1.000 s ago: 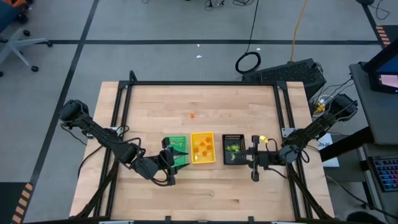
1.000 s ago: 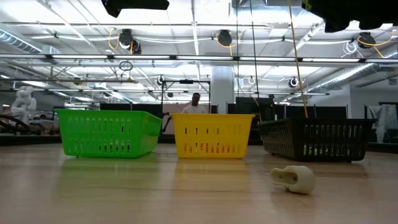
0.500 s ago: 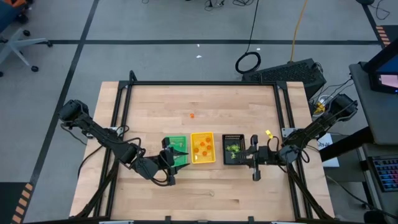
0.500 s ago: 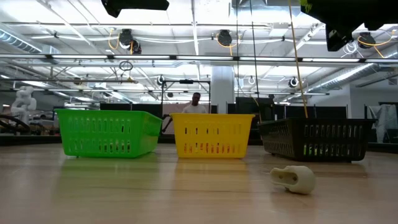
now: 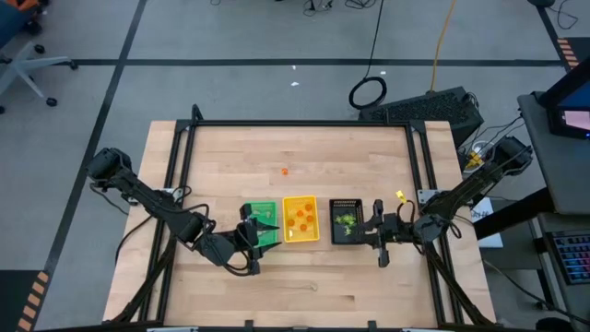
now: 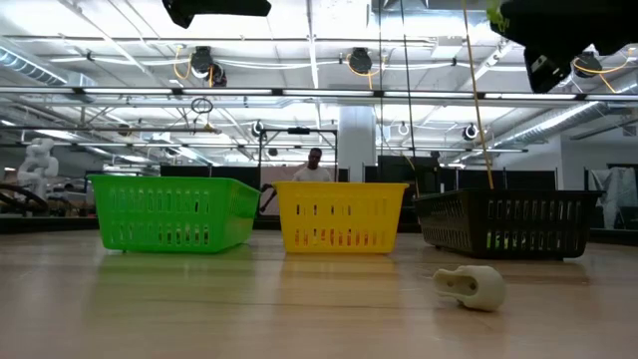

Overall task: Sort Halloween decoration
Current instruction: Put the green spider toy into the black basket

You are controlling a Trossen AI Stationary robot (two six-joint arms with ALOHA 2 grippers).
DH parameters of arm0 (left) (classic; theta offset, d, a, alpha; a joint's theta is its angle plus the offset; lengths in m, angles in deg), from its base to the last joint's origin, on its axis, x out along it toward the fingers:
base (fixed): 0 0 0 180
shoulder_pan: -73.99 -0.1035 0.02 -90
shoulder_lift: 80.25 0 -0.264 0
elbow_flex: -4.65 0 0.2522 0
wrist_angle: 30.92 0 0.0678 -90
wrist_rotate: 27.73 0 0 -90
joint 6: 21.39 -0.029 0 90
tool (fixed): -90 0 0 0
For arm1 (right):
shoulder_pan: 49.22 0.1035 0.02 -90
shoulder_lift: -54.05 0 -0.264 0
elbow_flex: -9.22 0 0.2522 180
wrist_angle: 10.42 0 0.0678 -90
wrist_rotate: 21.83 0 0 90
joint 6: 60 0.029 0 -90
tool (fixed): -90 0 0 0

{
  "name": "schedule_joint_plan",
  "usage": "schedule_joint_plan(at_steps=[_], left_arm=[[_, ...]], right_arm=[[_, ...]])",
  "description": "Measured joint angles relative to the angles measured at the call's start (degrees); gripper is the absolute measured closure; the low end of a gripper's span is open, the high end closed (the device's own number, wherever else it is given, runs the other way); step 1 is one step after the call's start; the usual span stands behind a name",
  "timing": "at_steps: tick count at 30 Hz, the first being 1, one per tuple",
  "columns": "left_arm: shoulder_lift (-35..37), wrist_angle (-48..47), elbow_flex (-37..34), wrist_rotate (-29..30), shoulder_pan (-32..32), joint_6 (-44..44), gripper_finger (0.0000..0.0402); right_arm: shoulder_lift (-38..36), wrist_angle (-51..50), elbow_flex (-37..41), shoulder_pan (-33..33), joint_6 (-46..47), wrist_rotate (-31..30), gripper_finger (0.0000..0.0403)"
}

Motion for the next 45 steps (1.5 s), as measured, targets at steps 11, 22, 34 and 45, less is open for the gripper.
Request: schedule_joint_plan(at_steps=[11, 22, 34, 45], left_arm=[[0.00, 0.28, 0.00, 0.00, -0.61, -0.02, 0.0217], [0.00, 0.17, 0.00, -0.02, -2.56, -1.62, 0.0217], [0.01, 0.17, 0.00, -3.26, -8.81, -3.50, 0.0217], [0.00, -4.75, 2.55, -11.70, -18.19, -5.12, 0.0217]], right_arm=[[-7.83, -18.07, 0.00, -0.01, 5.78, 1.22, 0.0351], [-12.87, -34.42, -0.09, -0.33, 11.58, 1.66, 0.0351], [-6.70, -41.85, -4.41, -7.67, 15.97, 2.65, 0.0351], [4.23, -44.73, -6.78, -14.00, 18.79, 9.91, 0.0351]])
